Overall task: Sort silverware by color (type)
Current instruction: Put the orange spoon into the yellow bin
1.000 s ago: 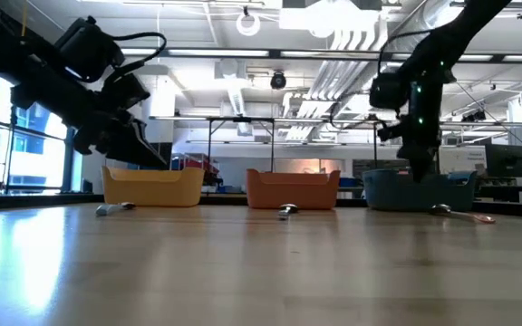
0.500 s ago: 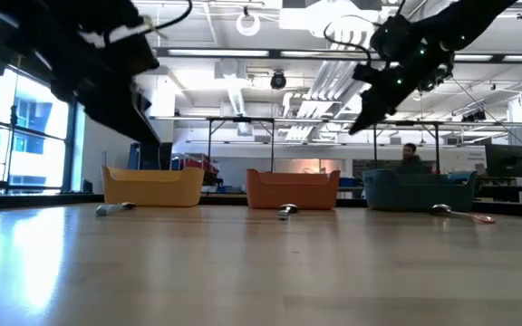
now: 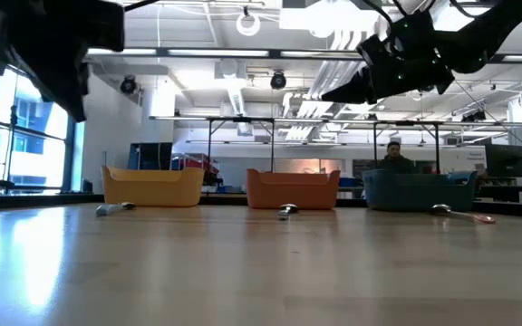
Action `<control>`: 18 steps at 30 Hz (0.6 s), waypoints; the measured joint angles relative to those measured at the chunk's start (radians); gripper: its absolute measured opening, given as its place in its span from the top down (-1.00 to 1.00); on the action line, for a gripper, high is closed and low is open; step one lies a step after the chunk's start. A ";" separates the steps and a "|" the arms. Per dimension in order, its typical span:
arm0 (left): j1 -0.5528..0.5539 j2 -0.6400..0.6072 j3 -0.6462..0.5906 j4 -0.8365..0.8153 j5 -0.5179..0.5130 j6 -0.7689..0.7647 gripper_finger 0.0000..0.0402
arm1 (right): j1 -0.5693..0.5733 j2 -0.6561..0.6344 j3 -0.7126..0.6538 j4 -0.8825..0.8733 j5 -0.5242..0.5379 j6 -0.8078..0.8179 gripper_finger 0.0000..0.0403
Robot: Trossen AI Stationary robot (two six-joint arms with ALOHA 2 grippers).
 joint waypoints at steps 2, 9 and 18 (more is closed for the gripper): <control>-0.034 0.017 0.013 -0.049 -0.002 -0.139 0.92 | 0.000 0.000 0.000 0.009 0.000 -0.017 0.99; -0.159 0.159 0.120 -0.246 0.043 -0.570 0.92 | -0.003 -0.002 0.002 0.015 0.000 -0.058 1.00; -0.239 0.376 0.232 -0.299 0.132 -0.856 0.78 | -0.003 -0.002 0.003 0.015 0.000 -0.122 1.00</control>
